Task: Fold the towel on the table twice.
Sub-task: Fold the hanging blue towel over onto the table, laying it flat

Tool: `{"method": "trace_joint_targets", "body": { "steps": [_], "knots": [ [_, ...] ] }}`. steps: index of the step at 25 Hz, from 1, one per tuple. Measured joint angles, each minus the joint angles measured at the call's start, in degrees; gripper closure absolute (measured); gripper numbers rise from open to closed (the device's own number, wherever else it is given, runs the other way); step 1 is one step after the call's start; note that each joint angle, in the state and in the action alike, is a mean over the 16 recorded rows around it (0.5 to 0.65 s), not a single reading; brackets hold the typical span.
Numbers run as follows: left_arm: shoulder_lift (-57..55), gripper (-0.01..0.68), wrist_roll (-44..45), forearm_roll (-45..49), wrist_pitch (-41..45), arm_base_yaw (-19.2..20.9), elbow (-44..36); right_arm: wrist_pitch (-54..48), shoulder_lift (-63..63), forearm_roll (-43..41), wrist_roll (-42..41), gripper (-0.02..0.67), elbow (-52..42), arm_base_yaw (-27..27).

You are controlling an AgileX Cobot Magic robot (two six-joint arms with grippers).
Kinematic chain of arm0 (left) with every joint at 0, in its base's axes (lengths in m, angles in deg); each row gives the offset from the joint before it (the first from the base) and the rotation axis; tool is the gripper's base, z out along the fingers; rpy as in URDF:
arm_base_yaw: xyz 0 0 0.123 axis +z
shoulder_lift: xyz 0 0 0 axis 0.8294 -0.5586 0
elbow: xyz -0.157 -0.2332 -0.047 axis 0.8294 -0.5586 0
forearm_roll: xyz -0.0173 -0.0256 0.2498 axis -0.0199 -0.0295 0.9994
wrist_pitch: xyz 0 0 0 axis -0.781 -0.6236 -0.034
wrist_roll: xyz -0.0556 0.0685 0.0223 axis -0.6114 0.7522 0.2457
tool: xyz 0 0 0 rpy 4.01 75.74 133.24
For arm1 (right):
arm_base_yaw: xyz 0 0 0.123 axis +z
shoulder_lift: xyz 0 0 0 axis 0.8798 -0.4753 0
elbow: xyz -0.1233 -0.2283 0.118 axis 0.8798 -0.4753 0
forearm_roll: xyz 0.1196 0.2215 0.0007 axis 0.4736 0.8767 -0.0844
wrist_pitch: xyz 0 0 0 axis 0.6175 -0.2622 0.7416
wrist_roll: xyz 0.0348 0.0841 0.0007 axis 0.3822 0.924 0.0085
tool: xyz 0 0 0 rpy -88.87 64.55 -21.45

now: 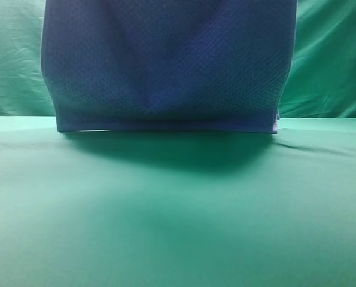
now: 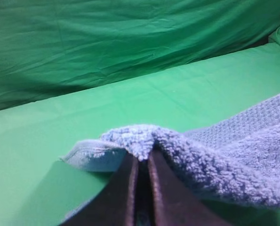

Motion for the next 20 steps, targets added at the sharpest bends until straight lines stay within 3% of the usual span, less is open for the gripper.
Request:
{"method": "trace_joint_targets", "body": {
  "steps": [20],
  "knots": [
    [20.22, 0.673, -0.25, -4.17, -3.57, -0.1, -29.02, 6.07, 22.07, 3.82, 1.15, 0.649, -32.6, 0.41]
  ]
}}
